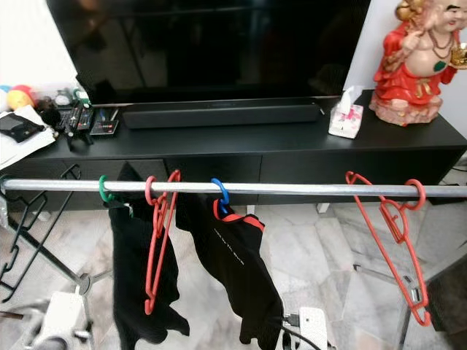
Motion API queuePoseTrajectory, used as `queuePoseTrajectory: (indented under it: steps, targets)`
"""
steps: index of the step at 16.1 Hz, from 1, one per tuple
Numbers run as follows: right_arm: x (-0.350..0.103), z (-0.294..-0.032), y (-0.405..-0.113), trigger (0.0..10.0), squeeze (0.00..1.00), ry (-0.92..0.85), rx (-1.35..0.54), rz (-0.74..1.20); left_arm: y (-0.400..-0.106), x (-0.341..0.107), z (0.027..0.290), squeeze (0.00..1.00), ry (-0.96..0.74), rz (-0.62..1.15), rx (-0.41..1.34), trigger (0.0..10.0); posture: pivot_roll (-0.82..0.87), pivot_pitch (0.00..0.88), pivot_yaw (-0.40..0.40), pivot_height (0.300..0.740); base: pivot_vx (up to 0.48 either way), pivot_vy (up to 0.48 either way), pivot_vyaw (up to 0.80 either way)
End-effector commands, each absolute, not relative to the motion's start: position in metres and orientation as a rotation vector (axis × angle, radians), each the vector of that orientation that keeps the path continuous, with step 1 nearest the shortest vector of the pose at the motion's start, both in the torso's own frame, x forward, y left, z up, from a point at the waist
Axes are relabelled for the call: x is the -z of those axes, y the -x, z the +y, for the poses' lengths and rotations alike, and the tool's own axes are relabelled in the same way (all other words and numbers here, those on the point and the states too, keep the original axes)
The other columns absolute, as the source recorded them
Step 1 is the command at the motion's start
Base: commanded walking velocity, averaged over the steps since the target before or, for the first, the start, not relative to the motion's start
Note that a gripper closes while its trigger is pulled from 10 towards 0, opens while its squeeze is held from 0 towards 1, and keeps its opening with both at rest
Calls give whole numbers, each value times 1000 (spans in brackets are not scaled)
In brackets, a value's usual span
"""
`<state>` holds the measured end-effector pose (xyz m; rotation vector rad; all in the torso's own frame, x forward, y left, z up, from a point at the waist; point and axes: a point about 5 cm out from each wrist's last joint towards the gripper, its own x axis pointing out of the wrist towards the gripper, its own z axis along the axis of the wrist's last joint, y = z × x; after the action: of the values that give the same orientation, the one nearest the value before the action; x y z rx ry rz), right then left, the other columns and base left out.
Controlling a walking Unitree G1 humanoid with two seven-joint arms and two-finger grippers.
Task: Hang hanger
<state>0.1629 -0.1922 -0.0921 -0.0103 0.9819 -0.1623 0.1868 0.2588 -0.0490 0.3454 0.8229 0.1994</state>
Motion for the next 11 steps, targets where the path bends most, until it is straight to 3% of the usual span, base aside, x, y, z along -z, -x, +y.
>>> queuePoseTrajectory:
  steps: [1, 4, 6, 11]
  targets:
    - [93, -190, -162, 10000, 0, 3, 167, 989, -182, 58, 254, 0, -362, 863, -176, 10000, -181, 16, 35, 740, 0, 0, 0]
    - [93, -189, -163, 10000, 0, 22, 149, 988, -182, 70, 244, 0, -318, 947, -153, 10000, -195, 17, 33, 740, 0, 0, 0]
    - [93, -187, -164, 10000, 0, 72, 109, 993, -173, 75, 250, 0, -245, 998, -263, 10000, -228, 6, 30, 740, 0, 0, 0]
    - [93, -188, -163, 10000, 0, 132, 44, 1003, -172, 81, 233, 0, -288, 1018, -184, 10000, -232, 0, 10, 740, 0, 0, 0]
